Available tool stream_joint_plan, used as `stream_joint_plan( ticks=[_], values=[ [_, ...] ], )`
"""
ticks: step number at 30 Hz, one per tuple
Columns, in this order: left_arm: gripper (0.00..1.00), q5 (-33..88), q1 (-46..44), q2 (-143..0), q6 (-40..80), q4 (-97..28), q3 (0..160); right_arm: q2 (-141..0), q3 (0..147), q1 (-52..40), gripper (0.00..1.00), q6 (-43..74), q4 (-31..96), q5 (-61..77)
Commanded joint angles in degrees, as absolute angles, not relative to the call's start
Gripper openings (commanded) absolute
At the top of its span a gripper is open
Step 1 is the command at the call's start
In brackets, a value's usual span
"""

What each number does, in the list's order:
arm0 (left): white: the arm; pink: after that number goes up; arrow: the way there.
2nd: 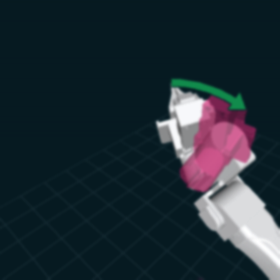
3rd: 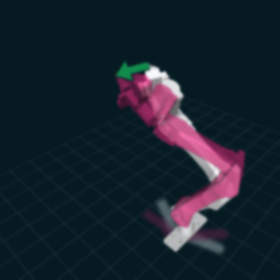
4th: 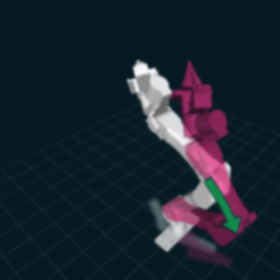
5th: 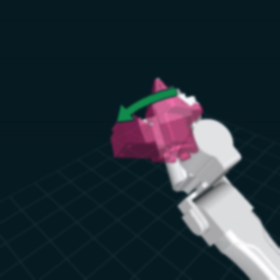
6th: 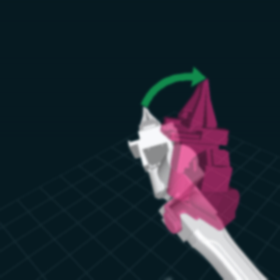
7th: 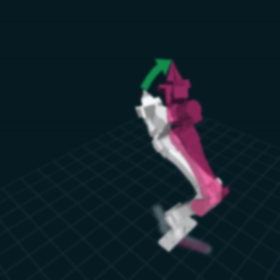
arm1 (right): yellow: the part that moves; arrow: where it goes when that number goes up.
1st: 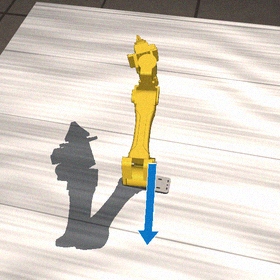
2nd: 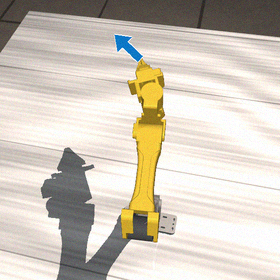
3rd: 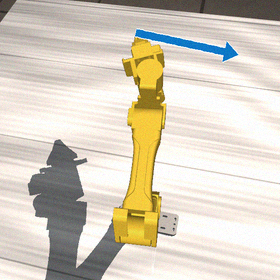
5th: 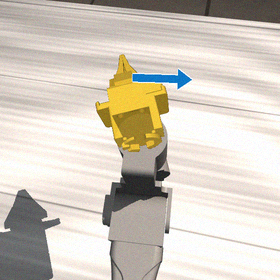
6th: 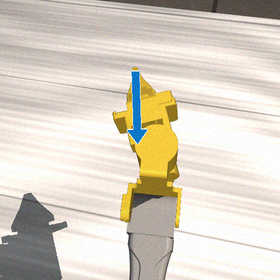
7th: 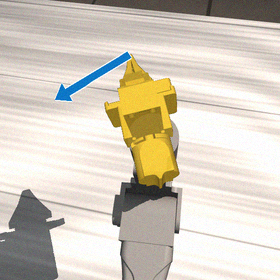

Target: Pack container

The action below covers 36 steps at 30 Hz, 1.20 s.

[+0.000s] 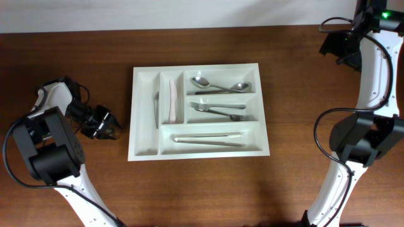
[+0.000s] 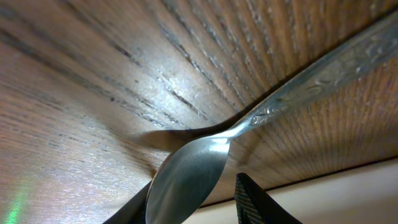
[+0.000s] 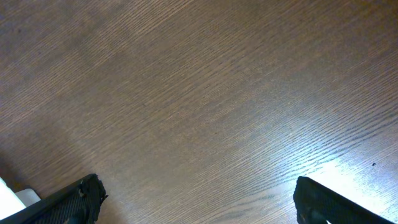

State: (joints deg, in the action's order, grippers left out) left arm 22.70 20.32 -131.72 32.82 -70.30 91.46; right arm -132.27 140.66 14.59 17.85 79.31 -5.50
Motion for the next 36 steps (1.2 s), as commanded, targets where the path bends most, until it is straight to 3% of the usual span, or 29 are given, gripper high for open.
stream_joint_plan(
  ticks=[1, 36],
  values=[
    [0.41, -11.0, 20.8, -149.0, 28.2, -47.0, 84.6, -130.8, 140.7, 14.3, 0.99, 18.1, 79.3, -5.6],
    [0.42, -12.4, 21.8, -149.0, 18.3, -48.2, 100.2, -130.8, 140.7, 14.3, 0.99, 18.1, 79.3, -5.6]
  ],
)
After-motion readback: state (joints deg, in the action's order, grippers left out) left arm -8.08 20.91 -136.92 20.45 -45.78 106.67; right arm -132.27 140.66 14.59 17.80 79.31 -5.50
